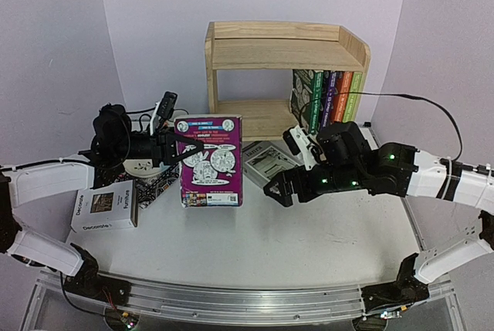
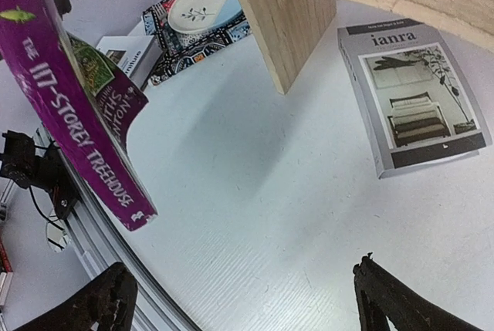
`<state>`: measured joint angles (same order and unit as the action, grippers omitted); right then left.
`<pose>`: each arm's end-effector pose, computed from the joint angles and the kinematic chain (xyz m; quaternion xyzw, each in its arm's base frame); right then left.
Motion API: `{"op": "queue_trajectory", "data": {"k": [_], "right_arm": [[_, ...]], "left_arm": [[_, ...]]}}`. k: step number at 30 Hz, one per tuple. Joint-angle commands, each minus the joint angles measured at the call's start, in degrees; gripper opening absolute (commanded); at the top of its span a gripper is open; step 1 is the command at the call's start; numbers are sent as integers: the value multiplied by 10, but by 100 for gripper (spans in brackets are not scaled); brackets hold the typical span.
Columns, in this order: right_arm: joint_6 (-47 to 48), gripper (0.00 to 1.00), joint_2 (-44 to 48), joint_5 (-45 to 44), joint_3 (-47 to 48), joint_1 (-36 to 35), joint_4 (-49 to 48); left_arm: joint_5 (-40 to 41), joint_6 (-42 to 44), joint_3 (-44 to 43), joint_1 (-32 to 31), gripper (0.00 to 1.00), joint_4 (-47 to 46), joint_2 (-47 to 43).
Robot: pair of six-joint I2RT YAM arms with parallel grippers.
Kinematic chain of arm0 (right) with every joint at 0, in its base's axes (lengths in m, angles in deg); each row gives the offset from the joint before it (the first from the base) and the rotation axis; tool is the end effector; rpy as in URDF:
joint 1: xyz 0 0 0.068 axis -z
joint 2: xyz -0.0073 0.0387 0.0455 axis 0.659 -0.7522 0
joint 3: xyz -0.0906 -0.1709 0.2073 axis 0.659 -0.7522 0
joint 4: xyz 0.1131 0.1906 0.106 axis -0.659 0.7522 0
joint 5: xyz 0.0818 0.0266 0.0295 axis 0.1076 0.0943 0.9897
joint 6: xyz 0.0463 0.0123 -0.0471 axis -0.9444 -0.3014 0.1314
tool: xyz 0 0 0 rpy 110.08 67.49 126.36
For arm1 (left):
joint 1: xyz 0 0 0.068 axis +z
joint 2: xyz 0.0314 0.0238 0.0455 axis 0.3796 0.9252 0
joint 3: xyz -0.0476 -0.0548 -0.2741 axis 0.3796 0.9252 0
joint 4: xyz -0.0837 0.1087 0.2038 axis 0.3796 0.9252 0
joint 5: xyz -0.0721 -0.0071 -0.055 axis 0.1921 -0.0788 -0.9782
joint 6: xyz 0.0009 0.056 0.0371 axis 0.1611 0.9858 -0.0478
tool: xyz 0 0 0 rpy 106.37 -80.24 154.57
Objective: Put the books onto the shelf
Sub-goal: Pass from the left arm to the right
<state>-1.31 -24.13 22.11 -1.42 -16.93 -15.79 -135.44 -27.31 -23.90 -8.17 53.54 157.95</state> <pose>0.1577 0.2517 0.3420 -0.2191 0.7787 0.3871 0.4425 0.2088 -0.1760 0.3277 0.3877 0.5743 -0.5926 0.4107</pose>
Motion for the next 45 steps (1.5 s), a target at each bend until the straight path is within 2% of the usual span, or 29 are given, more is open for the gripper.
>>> {"op": "queue_trajectory", "data": {"k": [1, 4, 9, 17, 20, 24, 26, 28, 38, 42, 45], "right_arm": [[-37, 98, 10, 2, -30, 5, 15], [-53, 98, 52, 4, -93, 7, -77], [-34, 98, 10, 108, -57, 17, -32], [-49, 98, -33, 153, -20, 28, -21], [-90, 98, -18, 118, -34, 37, -34], [-144, 98, -21, 216, -46, 76, -126], [-160, 98, -15, 234, -59, 78, -184], [-159, 98, -13, 243, -50, 78, -199], [-93, 94, -18, 172, 0, 37, -180], [-85, 86, -44, 143, 27, 14, -182], [-88, 85, -67, 144, 49, 10, -192]], "left_arm": [[-26, -10, -28, 5, 0, -63, -10], [-30, -10, -33, 5, 0, -63, -5], [-40, -15, -45, 5, 0, -64, 13], [-49, -16, -48, 5, 0, -64, 24], [-49, -10, -45, 5, 0, -64, 18], [-52, -12, -41, 5, 0, -64, 17], [-53, -13, -41, 5, 0, -64, 16], [-53, -15, -41, 4, 0, -65, 16], [-56, -22, -43, 3, 0, -69, 19], [-56, -20, -42, 1, 0, -71, 17], [-57, -20, -41, 0, 0, -72, 16]]}}
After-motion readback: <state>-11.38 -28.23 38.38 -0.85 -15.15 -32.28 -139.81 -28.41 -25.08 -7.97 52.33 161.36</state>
